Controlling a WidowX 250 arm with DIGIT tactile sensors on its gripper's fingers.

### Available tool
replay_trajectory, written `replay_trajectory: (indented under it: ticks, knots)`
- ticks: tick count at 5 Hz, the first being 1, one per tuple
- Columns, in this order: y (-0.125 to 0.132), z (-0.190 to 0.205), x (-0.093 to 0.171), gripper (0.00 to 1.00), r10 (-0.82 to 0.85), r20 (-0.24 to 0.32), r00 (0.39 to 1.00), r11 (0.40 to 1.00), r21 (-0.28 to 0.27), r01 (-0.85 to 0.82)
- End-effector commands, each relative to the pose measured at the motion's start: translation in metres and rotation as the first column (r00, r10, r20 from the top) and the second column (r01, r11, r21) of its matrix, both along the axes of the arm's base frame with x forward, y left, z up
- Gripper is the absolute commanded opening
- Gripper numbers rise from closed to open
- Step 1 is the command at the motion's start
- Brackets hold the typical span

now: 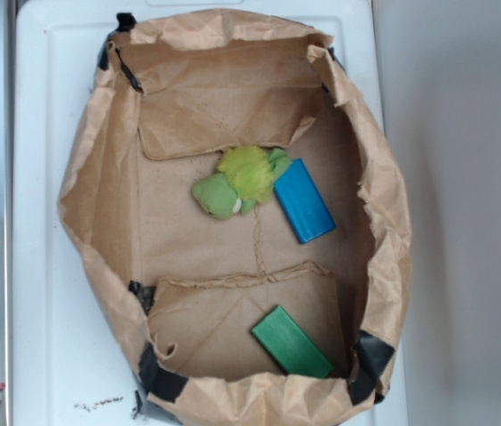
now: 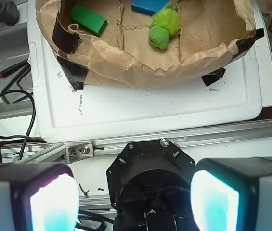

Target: Grab the green animal.

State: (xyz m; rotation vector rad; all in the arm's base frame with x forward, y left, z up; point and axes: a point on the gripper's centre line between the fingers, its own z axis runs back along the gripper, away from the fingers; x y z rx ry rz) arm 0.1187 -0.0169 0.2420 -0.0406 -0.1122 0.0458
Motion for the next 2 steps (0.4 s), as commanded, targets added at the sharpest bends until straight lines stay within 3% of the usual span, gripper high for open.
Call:
replay_trajectory:
  ticks: [1, 2]
  knots:
    - [0.0, 0.0, 0.0, 1.0, 0.0, 0.0, 1.0, 1.0, 0.0, 0.0]
    - [0.01, -0.022, 0.05, 1.0, 0.154, 0.013, 0.988, 0.987, 0.044, -0.154]
